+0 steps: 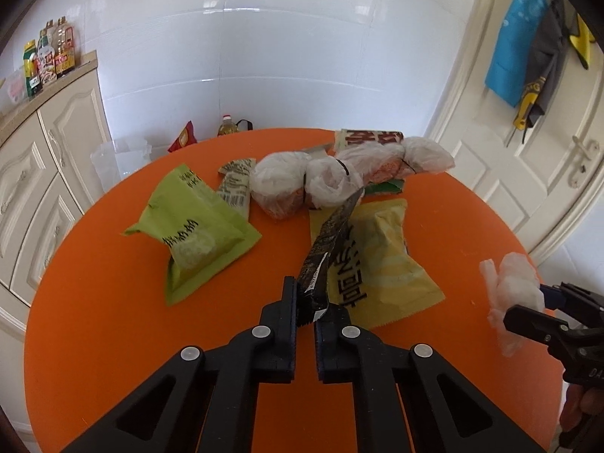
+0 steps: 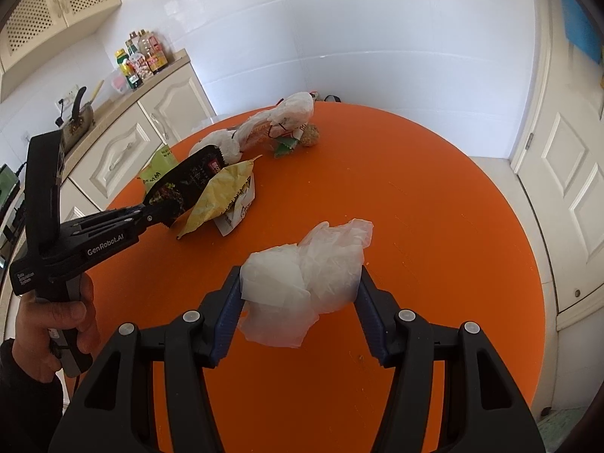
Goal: Collect trash
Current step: 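Grasp the black snack wrapper with the left tool while the right tool holds the bag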
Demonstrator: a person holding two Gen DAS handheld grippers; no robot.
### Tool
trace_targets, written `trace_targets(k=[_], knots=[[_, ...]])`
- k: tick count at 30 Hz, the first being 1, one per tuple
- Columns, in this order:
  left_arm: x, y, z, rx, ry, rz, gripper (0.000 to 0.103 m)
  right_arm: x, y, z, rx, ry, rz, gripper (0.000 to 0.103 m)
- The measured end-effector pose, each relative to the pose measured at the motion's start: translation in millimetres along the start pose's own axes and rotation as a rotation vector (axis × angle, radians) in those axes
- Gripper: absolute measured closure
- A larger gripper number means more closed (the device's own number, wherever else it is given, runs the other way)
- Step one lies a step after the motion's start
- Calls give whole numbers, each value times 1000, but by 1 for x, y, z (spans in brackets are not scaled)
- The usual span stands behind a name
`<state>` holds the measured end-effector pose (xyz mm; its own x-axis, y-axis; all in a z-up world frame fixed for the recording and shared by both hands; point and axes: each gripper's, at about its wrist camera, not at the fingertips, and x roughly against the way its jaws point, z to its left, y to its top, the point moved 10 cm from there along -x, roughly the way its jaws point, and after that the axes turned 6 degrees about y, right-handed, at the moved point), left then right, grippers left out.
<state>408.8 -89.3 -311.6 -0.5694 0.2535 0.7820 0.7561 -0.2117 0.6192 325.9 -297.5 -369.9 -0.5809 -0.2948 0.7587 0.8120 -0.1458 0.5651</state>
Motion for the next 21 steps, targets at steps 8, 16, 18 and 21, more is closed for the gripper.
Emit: trace_targets(k=[8, 16, 18, 21], knots=[[-6, 11, -10, -74, 41, 12, 58, 2, -1, 3, 8, 2, 3, 46], [-10, 16, -20, -59, -23, -11, 92, 7, -2, 1, 9, -13, 1, 46], [-4, 17, -17, -21, -42, -23, 95, 9, -2, 1, 10, -14, 0, 46], [11, 16, -10, 36, -59, -53, 98, 13, -3, 3, 13, -14, -5, 46]])
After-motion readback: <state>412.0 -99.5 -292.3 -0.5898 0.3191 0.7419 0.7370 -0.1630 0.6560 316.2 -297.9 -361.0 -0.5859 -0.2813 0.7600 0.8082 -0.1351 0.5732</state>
